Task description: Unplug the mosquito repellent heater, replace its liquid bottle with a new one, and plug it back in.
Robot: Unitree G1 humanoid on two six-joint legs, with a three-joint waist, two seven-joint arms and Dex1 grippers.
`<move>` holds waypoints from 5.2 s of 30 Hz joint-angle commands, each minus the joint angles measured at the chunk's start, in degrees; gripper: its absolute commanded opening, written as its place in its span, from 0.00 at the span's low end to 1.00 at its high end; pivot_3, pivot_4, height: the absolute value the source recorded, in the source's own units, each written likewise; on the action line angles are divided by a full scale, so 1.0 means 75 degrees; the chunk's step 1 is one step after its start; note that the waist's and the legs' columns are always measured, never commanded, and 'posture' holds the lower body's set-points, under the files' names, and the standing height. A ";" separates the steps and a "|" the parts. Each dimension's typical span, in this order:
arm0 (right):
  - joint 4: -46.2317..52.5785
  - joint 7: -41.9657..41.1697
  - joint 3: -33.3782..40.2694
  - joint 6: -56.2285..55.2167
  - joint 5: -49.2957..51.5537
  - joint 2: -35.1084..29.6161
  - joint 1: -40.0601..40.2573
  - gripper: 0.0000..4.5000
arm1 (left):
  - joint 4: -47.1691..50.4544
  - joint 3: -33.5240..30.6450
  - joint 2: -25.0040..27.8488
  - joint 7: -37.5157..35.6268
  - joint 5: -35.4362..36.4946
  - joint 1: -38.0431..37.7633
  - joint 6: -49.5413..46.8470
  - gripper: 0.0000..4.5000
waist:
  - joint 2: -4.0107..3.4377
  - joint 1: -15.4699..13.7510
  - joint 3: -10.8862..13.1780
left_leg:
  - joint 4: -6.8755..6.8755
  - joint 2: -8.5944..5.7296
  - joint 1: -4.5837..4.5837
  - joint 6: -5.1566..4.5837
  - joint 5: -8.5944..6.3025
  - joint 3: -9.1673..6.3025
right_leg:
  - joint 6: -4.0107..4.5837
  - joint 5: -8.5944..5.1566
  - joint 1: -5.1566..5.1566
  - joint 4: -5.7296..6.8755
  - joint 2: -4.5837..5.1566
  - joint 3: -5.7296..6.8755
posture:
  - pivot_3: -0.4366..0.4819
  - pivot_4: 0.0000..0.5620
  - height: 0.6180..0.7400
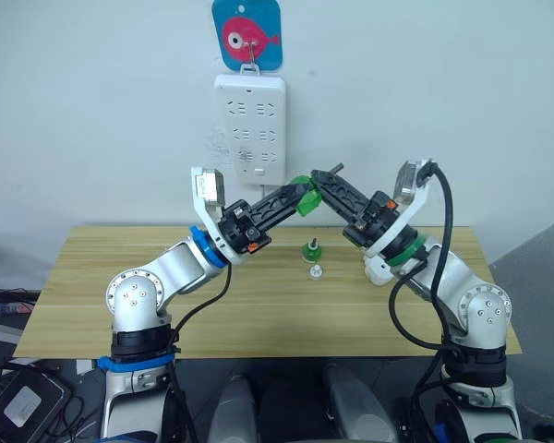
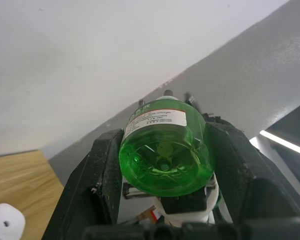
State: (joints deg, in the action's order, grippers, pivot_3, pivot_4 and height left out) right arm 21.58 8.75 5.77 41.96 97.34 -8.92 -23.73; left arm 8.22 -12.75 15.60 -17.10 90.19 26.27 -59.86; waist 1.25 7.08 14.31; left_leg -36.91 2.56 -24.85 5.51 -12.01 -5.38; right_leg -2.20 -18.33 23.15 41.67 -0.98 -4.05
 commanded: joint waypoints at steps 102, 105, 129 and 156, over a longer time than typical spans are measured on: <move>-0.3817 -0.5855 0.0756 0.4540 -1.0363 -0.2403 -0.0331 0.47 | 0.1711 0.1126 0.3028 -0.4481 -0.5054 -0.2495 0.1114 0.52 | 0.0007 -0.0300 0.0063 | 0.0039 0.0002 0.0008 -0.0013 -0.0010 0.0056 | -0.0006 0.0000 -0.0003 -0.0075 0.0007 -0.0037 | 0.36 0.45 0.87; -0.4182 -0.5791 0.0974 0.4220 -1.0249 -0.2234 -0.0190 0.47 | 0.1643 0.1132 0.3159 -0.4592 -0.5075 -0.2358 0.1029 0.52 | 0.0008 -0.0286 0.0062 | 0.0038 0.0004 0.0010 -0.0014 -0.0010 0.0057 | -0.0006 0.0000 -0.0003 -0.0075 0.0004 -0.0038 | 0.36 0.45 0.87; -0.3835 -0.5965 0.1074 0.3341 -0.9575 -0.3303 -0.0119 1.00 | 0.1742 0.1082 0.3188 -0.4502 -0.4986 -0.2318 0.0845 0.52 | -0.0003 -0.0281 0.0074 | 0.0046 0.0001 0.0012 -0.0014 -0.0010 0.0072 | -0.0008 -0.0001 0.0000 -0.0080 0.0003 -0.0055 | 0.37 0.44 0.87; -0.1030 0.0194 0.1248 0.5197 -1.3003 0.1520 -0.0518 1.00 | 0.1756 0.1274 0.3131 -0.4675 -0.5239 -0.2343 0.1061 0.52 | -0.0009 -0.0268 0.0074 | 0.0109 0.0007 0.0014 -0.0010 -0.0008 0.0088 | -0.0006 -0.0001 0.0025 -0.0100 0.0008 -0.0067 | 0.37 0.42 0.87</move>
State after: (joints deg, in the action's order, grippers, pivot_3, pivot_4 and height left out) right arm 13.48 9.48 14.54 83.15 0.41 2.41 -26.53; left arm 19.87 -3.02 39.18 -51.77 50.55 8.71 -52.85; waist 1.18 5.06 14.87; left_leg -36.09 2.61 -24.75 5.43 -12.06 -4.72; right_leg -2.24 -18.34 23.34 40.92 -0.93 -4.55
